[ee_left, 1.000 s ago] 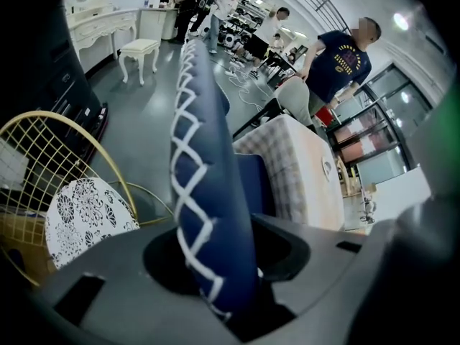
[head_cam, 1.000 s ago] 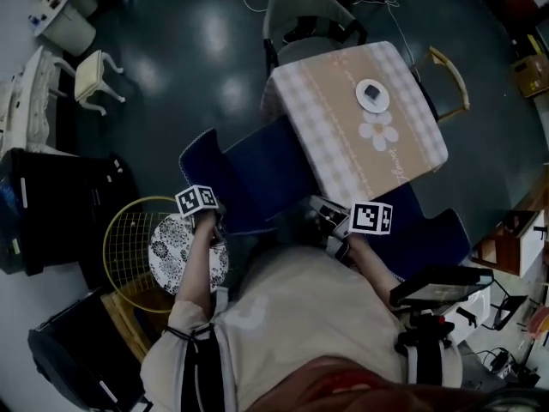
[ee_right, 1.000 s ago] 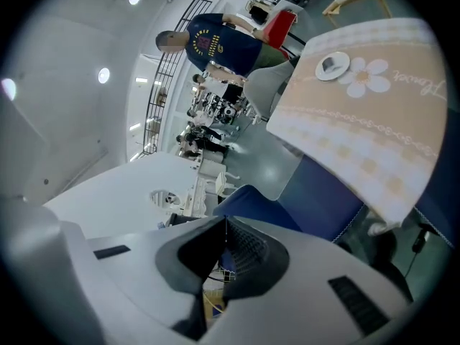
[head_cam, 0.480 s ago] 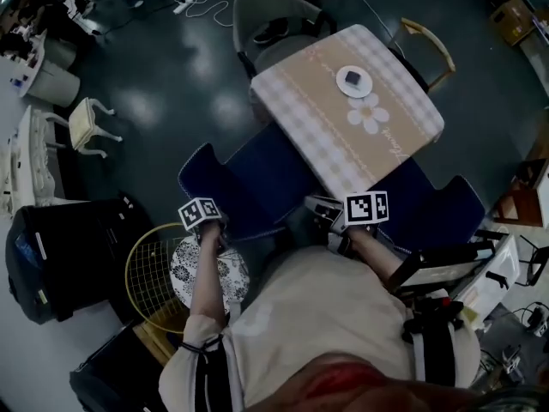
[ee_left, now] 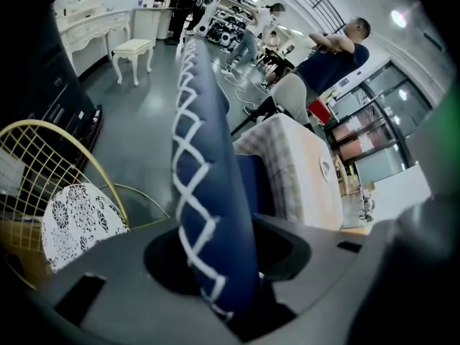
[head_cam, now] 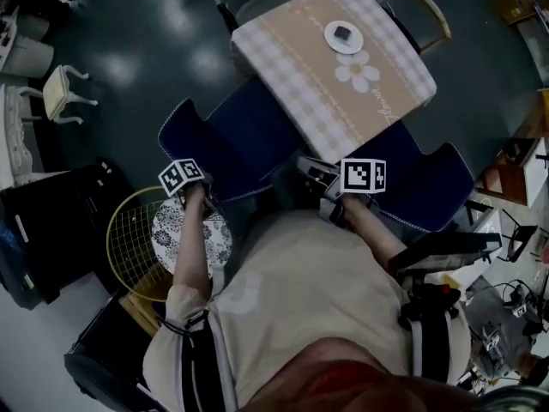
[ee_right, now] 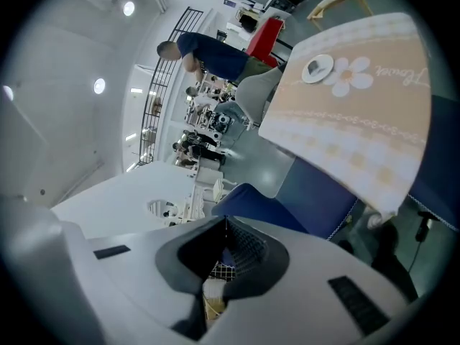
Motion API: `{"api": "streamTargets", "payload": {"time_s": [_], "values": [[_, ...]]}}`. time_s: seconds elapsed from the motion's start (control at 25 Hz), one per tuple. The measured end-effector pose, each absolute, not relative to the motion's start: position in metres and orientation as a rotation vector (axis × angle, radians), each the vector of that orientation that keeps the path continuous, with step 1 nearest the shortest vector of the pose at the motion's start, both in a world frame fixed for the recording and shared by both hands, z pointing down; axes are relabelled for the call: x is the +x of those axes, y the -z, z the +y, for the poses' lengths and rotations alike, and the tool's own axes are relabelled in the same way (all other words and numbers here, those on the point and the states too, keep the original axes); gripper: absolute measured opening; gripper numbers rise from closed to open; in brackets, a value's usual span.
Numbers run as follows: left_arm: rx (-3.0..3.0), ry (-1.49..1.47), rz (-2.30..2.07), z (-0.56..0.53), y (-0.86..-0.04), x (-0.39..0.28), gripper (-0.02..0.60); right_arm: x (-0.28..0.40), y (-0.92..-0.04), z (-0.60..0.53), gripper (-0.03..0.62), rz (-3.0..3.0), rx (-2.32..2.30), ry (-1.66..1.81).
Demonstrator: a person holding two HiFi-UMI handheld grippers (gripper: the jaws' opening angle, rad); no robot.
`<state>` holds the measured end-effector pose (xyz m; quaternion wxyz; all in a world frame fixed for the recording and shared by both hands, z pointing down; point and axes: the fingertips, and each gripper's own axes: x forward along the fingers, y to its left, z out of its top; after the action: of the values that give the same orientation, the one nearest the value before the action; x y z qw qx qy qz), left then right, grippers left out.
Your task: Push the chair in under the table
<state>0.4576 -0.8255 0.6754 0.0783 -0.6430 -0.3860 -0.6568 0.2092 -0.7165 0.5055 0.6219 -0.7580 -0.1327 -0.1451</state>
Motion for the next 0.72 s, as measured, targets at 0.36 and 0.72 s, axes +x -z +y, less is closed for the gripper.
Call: {"api": "streamTargets", "payload": {"time_s": [0.36, 0.72], "values": [[-1.918, 1.995, -1.129, -0.830, -0.681, 0.454, 0.161, 0.221, -0.512, -0.724, 0.012, -0.266, -1.745, 0.383], [-1.910, 1.997, -1.140, -0.832, -0.678, 0.457, 0.161, 0.228, -0.508, -0.733, 0.012, -0.257, -1.759, 0.404]]}}
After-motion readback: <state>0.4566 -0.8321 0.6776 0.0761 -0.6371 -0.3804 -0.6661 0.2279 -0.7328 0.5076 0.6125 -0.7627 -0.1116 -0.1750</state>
